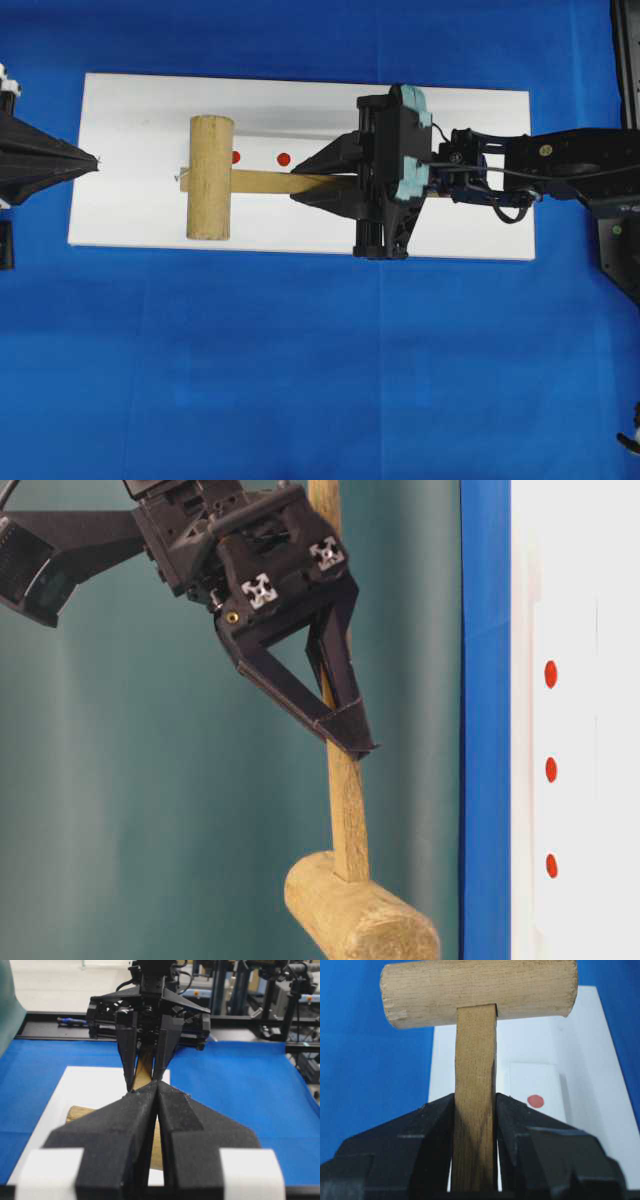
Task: Hit the mark with a hammer.
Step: 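Lift the mallet with the right gripper and swing it over the board, then bring the left gripper in and grasp the mallet head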
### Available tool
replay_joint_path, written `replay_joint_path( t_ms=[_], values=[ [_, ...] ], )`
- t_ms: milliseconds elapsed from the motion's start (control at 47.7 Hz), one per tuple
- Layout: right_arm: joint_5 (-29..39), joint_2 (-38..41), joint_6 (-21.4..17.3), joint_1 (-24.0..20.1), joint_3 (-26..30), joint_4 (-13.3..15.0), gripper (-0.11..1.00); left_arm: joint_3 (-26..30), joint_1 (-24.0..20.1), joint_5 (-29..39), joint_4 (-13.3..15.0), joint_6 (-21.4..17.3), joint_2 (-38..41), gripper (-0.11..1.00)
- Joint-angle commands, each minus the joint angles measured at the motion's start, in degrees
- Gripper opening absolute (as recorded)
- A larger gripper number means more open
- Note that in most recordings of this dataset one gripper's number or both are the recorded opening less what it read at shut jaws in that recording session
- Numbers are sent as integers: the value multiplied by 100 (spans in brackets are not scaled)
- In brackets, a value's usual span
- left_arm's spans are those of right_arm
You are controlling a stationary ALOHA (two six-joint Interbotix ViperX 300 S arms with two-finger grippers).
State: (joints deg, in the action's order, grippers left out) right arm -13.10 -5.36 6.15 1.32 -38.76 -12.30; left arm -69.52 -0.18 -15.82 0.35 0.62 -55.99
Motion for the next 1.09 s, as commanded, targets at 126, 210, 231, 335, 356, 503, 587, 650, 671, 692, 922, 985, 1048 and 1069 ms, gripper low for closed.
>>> replay_joint_path(
  t_ms=[126, 210, 231, 335, 356, 503, 587, 650, 671, 692, 922, 985, 1048, 1069],
  values=[
    [-501, -185, 932, 18, 88, 97, 10, 70, -9, -26, 9, 18, 35, 0],
    [-694, -193, 1503, 53, 79, 97, 10, 70, 0, -26, 9, 18, 44, 0],
    [-738, -193, 1652, 53, 79, 88, 10, 70, -9, -26, 9, 18, 44, 0],
    [-958, -211, 2549, 70, 62, 88, 10, 70, 0, -26, 9, 18, 26, 0],
    [-1002, -211, 2698, 70, 53, 88, 10, 70, -9, -26, 9, 18, 26, 0],
    [-1415, -255, 3762, 70, 0, 0, 10, 70, 0, -26, 9, 18, 18, 0],
    [-1740, -325, 4403, 70, -97, -79, 10, 70, 0, -18, 9, 18, 18, 0],
    [-1969, -369, 4843, 70, -158, -105, 10, 70, 0, -26, 9, 18, 18, 0],
    [-2039, -387, 4975, 70, -185, -114, 10, 70, 0, -26, 9, 18, 18, 0],
    [-2101, -404, 5115, 70, -211, -123, 10, 70, -9, -26, 9, 18, 18, 0],
    [-2259, -448, 5880, 62, -308, -387, 10, 70, -9, -26, 18, 18, 18, 0],
    [-2259, -448, 5889, 70, -325, -413, 10, 70, 0, -26, 35, 18, 18, 0],
    [-2259, -448, 5889, 70, -343, -413, 10, 70, 0, -26, 44, 26, 18, 0],
    [-2259, -457, 5889, 70, -352, -422, 10, 70, 0, -26, 53, 35, 18, 0]
  ],
)
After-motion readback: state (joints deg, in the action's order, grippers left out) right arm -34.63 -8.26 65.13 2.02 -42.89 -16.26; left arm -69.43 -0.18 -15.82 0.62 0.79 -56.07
